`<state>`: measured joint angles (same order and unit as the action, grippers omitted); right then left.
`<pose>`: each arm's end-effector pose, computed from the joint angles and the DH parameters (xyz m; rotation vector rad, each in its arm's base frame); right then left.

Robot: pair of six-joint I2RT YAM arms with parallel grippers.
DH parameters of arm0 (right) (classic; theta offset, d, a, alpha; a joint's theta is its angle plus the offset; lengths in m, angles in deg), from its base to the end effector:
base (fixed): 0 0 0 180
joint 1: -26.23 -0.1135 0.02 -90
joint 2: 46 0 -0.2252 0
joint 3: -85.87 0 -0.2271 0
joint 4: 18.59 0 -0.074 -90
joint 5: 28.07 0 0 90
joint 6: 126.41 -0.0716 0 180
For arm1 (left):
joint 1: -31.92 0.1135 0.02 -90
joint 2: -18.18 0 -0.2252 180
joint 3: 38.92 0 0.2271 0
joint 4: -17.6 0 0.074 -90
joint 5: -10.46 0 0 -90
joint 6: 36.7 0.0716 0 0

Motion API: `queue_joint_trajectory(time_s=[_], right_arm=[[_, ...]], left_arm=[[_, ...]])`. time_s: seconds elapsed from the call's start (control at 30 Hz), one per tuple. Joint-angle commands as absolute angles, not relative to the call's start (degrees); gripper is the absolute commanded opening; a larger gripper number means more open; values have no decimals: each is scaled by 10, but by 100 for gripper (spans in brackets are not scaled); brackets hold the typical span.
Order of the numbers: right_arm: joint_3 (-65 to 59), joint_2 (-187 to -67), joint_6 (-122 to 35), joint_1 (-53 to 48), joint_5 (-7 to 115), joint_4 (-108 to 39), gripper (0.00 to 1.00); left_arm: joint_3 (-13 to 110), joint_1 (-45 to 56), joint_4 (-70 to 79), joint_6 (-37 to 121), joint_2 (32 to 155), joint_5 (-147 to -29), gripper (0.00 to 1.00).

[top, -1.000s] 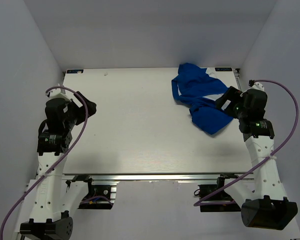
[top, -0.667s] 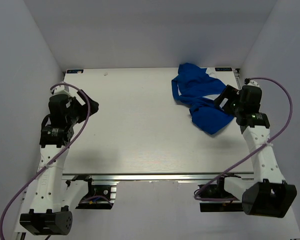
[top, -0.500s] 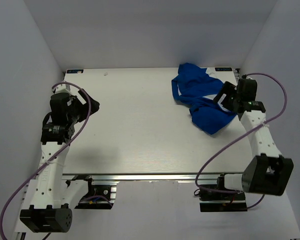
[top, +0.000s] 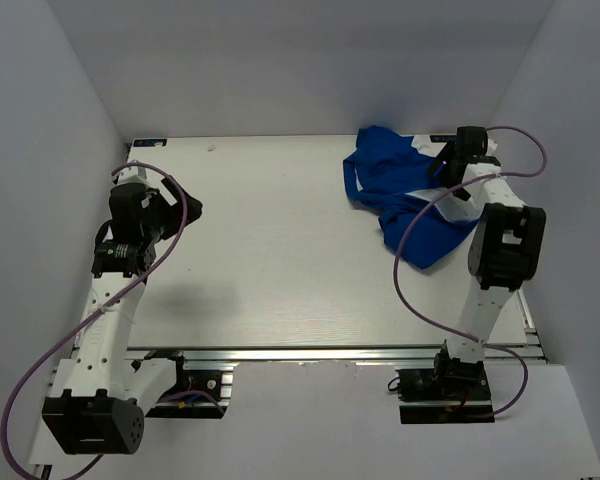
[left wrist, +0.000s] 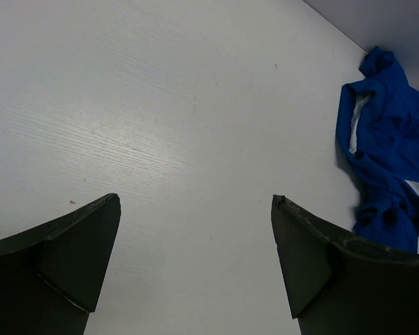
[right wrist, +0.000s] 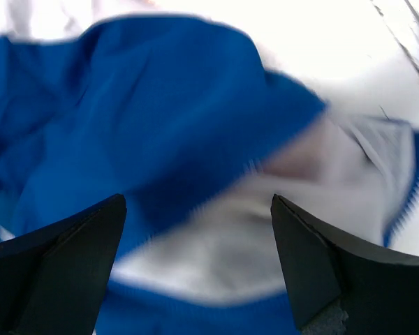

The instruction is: Zip up the jacket

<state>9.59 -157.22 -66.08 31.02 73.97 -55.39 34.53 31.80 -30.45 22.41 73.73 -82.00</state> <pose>0.4270 -0.0508 0.1932 0.7859 2.1859 -0.0283 0.2346 -0.0036 0.2959 -0.5367 2.0491 -0.3697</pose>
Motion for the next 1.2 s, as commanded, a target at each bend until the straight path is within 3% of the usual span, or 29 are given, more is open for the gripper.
queue_joint_trajectory(time_s=[0.0, 0.07, 0.13, 0.17, 0.27, 0.53, 0.67, 0.8, 0.83, 0.93, 1.0, 1.03, 1.17], right_arm=[[204, -1661, -681, 311, 756, -560, 89], [240, -1713, -681, 309, 744, -569, 83], [282, -1739, -664, 305, 722, -569, 68], [294, -1749, -662, 304, 698, -582, 41], [271, -1716, -607, 288, 654, -538, 1], [210, -1531, -368, 162, 506, -504, 0], [5, -1358, -196, 18, 520, -482, 0], [-170, -1241, -227, -120, 486, -450, 0], [-197, -1224, -245, -134, 477, -446, 0], [-274, -1163, -305, -181, 507, -459, 22], [-304, -1095, -338, -182, 533, -460, 79], [-311, -1095, -351, -182, 533, -460, 89], [-315, -1010, -385, -182, 565, -430, 89]], left_arm=[[335, 318, -265, 223, 749, -835, 98], [336, 318, -267, 221, 756, -832, 98], [339, 318, -272, 221, 765, -831, 98], [341, 318, -276, 221, 768, -831, 98], [349, 318, -287, 220, 770, -838, 98], [358, 318, -311, 216, 722, -866, 98], [361, 318, -327, 223, 686, -885, 98], [384, 318, -359, 238, 684, -892, 98], [393, 318, -366, 248, 686, -899, 98], [403, 318, -369, 259, 699, -935, 98], [393, 318, -347, 260, 715, -976, 98], [392, 318, -346, 258, 715, -995, 98], [328, 318, -312, 254, 734, -1091, 98]])
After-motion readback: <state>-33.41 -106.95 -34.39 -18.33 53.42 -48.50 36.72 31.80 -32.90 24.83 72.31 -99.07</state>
